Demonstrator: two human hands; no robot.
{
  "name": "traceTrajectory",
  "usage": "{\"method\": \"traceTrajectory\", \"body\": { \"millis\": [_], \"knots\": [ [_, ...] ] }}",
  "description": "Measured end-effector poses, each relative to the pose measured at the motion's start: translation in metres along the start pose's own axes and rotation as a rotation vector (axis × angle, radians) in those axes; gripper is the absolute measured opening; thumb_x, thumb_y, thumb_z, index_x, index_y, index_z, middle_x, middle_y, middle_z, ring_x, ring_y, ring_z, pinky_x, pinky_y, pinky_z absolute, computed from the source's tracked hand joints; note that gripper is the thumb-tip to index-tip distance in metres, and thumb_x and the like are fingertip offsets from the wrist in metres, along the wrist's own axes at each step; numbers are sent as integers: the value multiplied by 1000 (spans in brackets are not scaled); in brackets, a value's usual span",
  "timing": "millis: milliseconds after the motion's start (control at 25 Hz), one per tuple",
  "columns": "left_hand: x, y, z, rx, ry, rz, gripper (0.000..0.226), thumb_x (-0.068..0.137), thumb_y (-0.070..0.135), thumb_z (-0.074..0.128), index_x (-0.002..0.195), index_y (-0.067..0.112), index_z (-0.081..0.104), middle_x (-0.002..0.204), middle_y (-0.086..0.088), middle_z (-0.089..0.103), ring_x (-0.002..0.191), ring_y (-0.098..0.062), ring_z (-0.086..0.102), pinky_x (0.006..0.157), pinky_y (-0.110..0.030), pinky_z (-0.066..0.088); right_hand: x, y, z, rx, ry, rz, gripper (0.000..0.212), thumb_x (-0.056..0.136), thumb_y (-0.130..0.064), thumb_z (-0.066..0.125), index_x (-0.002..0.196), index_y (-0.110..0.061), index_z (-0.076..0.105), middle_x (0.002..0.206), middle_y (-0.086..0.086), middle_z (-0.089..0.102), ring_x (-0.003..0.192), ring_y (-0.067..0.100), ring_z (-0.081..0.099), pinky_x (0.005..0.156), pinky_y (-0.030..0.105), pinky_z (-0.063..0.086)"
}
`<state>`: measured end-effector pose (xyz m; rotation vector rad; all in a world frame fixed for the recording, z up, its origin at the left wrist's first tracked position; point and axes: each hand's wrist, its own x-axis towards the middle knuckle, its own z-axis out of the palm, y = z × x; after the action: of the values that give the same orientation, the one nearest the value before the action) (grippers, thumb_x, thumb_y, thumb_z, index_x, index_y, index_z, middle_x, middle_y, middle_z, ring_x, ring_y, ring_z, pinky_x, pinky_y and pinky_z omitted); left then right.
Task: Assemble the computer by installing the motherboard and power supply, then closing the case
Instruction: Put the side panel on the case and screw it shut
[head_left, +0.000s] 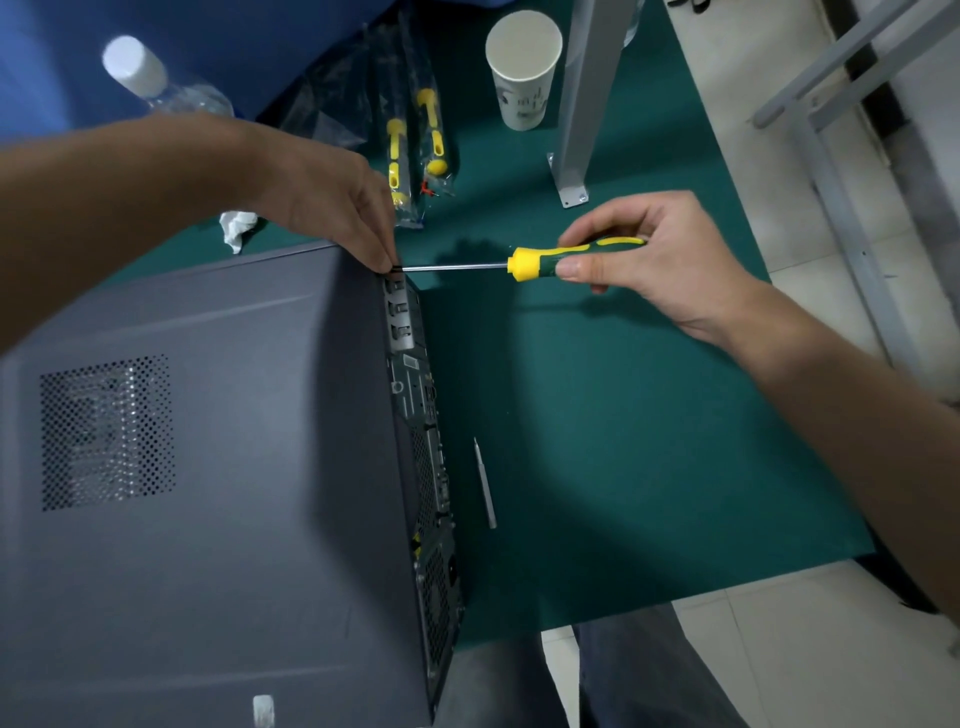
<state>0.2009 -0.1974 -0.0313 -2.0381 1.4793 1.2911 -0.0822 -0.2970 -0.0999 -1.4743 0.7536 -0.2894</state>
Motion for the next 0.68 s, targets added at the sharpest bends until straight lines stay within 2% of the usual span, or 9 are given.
{"method": "traceTrajectory", "body": {
  "millis": [200,280,360,440,520,600,680],
  "knots": [
    [-10,-8,4,-109,24,43,9,82,40,73,79,47,77,103,25,60,102,5,53,95,-28,33,0,2,5,67,16,1,18,73,-7,84,87,-14,74,77,0,74,68,14,66,64,25,55],
    [-13,-19,14,-261,182,53,13,90,39,66,90,47,76,109,22,64,106,0,56,99,-30,36,2,2,4,135,-51,97,18,77,-1,78,90,-12,72,79,-2,73,69,12,66,67,24,56],
    [-16,-31,38,-341,426,29,16,99,31,57,102,35,72,111,8,66,107,-14,59,97,-33,40,6,-1,-4,252,-110,197,25,79,10,69,93,-11,70,86,-2,69,72,11,66,70,22,57],
    [-17,-33,70,-206,638,29,26,104,30,46,111,15,67,108,-9,60,105,-30,56,93,-38,42,9,-5,-9,324,-75,222,23,80,11,67,92,-9,69,89,2,66,73,15,66,71,24,57],
    [-18,-26,97,-51,773,-15,42,107,35,33,106,4,61,101,-19,54,95,-37,52,87,-45,40,11,-6,-4,299,31,229,8,83,-4,73,88,-7,69,90,8,65,70,19,68,66,25,58],
    [-15,-20,110,28,877,-90,48,106,38,23,97,4,56,94,-20,52,87,-37,50,82,-48,38,13,-5,1,154,85,244,13,92,-22,69,87,-10,69,93,10,63,59,22,65,54,25,55],
    [-13,-18,113,39,919,-116,49,105,39,19,96,6,55,93,-17,52,86,-35,50,83,-48,38,14,-7,1,105,46,273,11,95,-22,65,88,-13,65,92,5,62,57,20,61,53,25,52]
  ]
}}
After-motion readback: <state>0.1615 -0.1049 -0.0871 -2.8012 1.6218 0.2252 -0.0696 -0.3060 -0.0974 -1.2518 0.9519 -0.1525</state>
